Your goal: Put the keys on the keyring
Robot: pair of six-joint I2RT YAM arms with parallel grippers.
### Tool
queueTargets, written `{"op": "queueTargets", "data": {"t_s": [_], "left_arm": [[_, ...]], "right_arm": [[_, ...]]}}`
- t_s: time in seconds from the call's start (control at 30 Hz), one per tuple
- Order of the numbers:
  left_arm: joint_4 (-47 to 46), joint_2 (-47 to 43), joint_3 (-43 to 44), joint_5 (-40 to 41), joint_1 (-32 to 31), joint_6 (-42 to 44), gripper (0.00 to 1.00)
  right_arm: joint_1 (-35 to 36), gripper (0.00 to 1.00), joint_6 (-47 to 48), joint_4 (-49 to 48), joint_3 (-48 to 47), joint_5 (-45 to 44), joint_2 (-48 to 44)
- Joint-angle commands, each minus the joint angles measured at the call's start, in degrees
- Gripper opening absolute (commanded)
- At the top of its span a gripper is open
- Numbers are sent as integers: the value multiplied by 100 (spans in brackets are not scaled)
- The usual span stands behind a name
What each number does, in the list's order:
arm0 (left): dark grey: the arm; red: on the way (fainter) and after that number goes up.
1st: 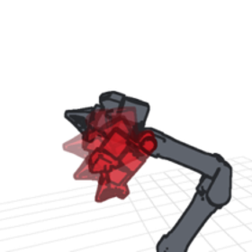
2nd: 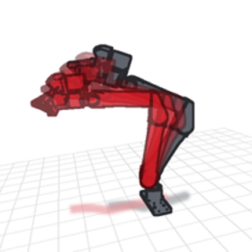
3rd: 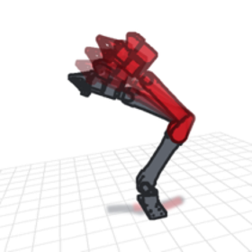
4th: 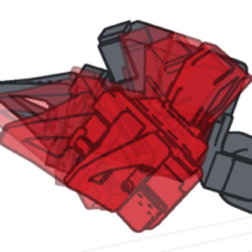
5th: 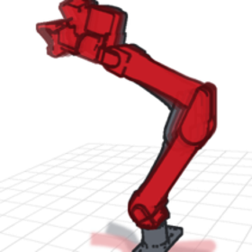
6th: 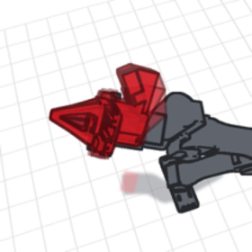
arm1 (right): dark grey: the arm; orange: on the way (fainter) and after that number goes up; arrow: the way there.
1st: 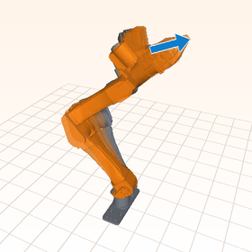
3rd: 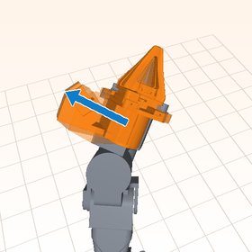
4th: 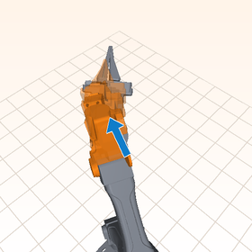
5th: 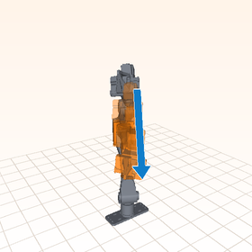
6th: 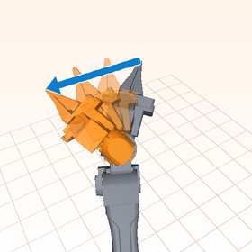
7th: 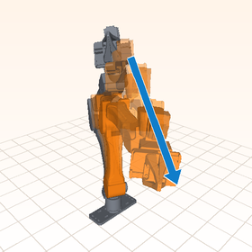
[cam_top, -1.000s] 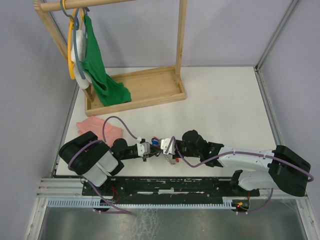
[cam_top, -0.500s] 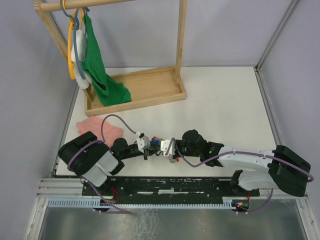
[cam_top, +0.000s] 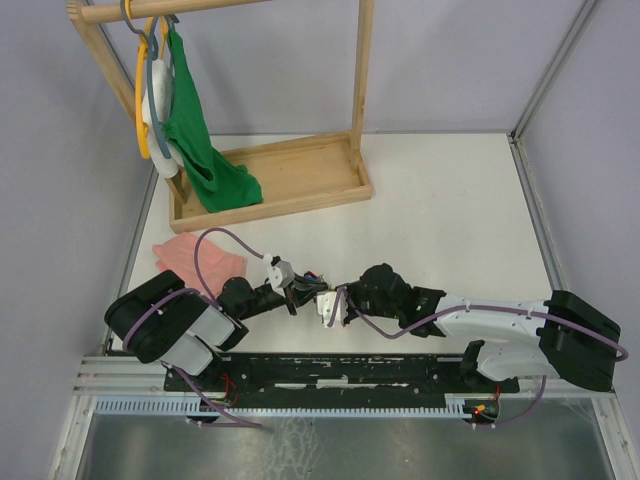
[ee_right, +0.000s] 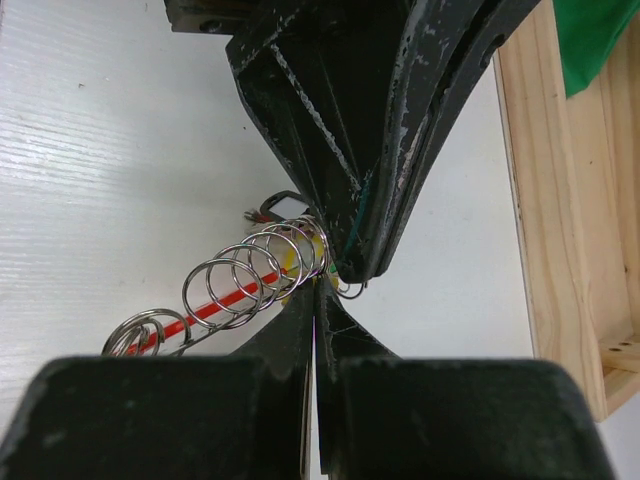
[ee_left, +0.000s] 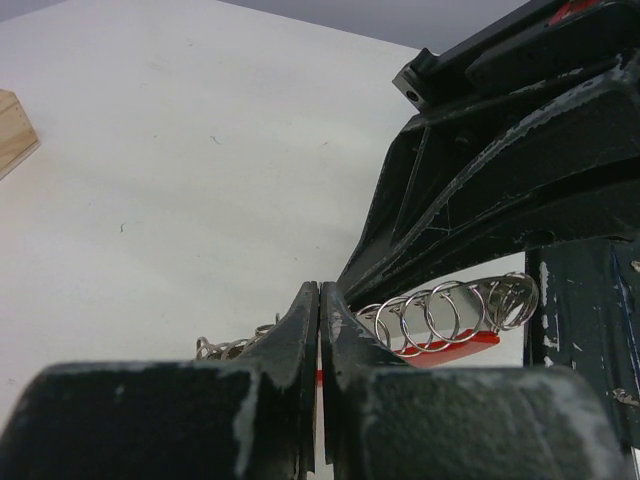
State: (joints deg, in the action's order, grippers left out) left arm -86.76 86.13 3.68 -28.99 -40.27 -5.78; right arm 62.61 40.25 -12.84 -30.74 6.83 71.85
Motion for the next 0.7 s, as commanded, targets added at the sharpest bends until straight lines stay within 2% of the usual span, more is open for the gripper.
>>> {"op": "queueTargets", "data": {"t_s": [0.0,0.2,0.47,0.57,0.67], "left_arm": [[-899,-82,-16,147,6,-122,3],[-877,49,-75,-151,18,-10,16],[-498,-132,-86,-286,19,234,25],[22,-484,-13,-282,29,412,28],[1132,-987,168,-319,35,688,29]], "right_arm": [[47,1,375,537,-242,-302,-304],[43,1,776,1228,-591,-342,-376],[47,1,1069,1648,-827,-291,-345],[47,1,1156,1703,-908,-252,-380],[73,1,1231,1685,-974,-228,-391]]}}
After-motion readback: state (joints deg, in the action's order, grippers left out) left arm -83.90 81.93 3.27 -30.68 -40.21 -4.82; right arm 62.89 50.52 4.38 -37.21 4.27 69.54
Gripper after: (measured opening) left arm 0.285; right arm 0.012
